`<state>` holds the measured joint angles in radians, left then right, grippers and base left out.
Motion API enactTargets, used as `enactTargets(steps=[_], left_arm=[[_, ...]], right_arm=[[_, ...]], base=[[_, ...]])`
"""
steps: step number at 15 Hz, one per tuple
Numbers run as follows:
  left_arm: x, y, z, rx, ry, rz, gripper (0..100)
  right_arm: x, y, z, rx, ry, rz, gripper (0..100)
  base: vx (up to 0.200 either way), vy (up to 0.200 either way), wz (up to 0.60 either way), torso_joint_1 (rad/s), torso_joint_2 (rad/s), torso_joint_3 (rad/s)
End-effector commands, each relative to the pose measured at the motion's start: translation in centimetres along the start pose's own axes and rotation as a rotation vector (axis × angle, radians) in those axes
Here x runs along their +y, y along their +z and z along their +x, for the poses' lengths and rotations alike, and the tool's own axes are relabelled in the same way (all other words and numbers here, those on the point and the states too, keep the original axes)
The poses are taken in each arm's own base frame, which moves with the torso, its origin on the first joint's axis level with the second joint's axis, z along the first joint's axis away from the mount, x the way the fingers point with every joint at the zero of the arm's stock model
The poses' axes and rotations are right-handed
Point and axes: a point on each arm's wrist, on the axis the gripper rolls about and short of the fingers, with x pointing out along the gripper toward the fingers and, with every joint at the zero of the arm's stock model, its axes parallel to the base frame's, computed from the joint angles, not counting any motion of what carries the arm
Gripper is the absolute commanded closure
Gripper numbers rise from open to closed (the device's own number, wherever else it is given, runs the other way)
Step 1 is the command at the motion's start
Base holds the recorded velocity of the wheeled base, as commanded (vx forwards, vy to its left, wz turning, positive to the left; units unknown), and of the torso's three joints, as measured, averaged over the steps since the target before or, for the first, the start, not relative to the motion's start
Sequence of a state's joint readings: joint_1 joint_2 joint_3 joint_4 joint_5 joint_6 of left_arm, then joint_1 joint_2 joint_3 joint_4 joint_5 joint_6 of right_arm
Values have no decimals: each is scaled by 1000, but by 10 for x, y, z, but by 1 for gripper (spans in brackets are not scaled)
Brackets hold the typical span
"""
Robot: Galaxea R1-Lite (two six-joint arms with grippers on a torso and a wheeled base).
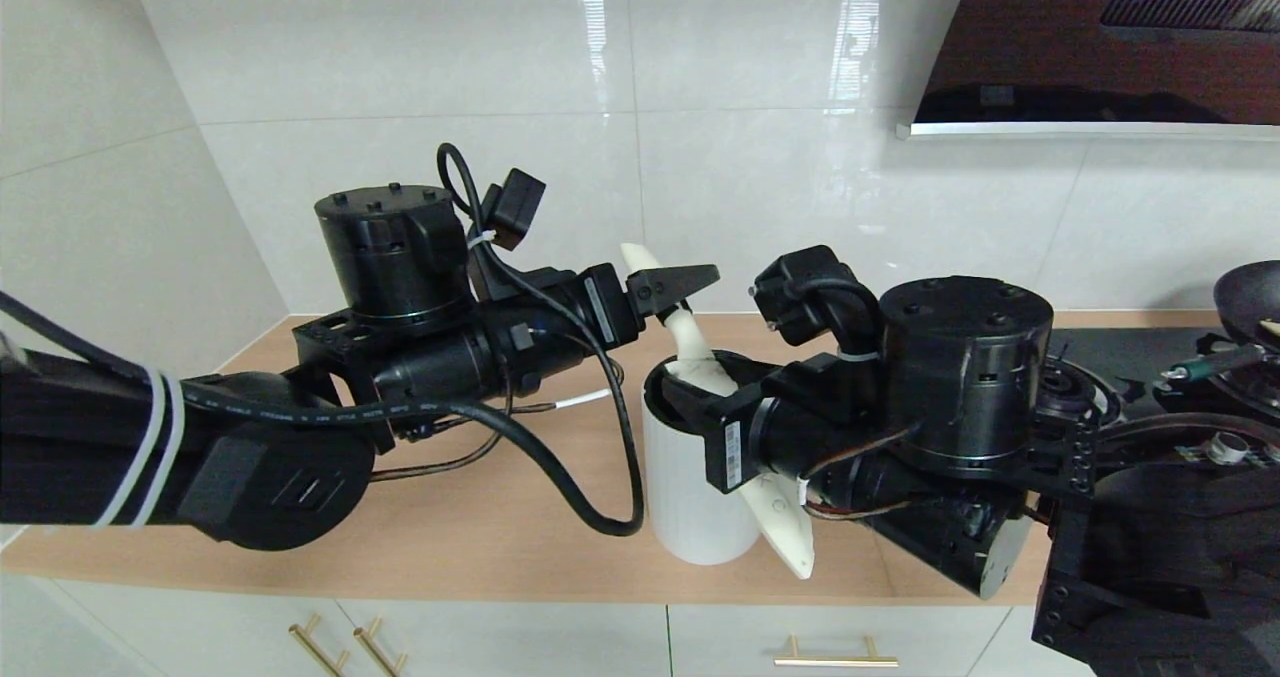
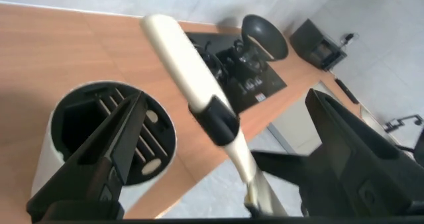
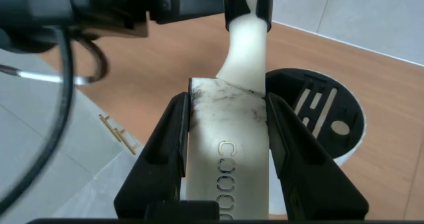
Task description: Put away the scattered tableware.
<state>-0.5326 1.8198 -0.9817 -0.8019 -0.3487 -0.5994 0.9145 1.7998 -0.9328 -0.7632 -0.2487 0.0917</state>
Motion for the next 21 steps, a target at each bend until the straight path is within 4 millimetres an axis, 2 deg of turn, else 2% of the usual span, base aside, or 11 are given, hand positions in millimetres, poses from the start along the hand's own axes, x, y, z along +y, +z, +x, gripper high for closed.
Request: enactTargets(steps=[1, 9, 19, 20, 21], left_arm=[[1, -3, 4, 5, 1, -4, 0], [0, 1, 4, -45, -2, 11, 0], [5, -5, 11, -48, 13, 11, 0], [5, -5, 11, -47, 10, 11, 100], [5, -6, 11, -42, 11, 9, 100]], right_arm=[[1, -1, 3, 2, 1, 1, 100], [2, -1, 8, -23, -19, 39, 100], [2, -1, 8, -21, -19, 45, 100], [2, -1, 8, -21, -19, 45, 100], [2, -1, 8, -20, -19, 43, 100]], base=[[0, 0, 0, 0, 0, 0], [0, 0, 0, 0, 0, 0], [0, 0, 0, 0, 0, 0], [0, 0, 0, 0, 0, 0], [0, 0, 0, 0, 0, 0]])
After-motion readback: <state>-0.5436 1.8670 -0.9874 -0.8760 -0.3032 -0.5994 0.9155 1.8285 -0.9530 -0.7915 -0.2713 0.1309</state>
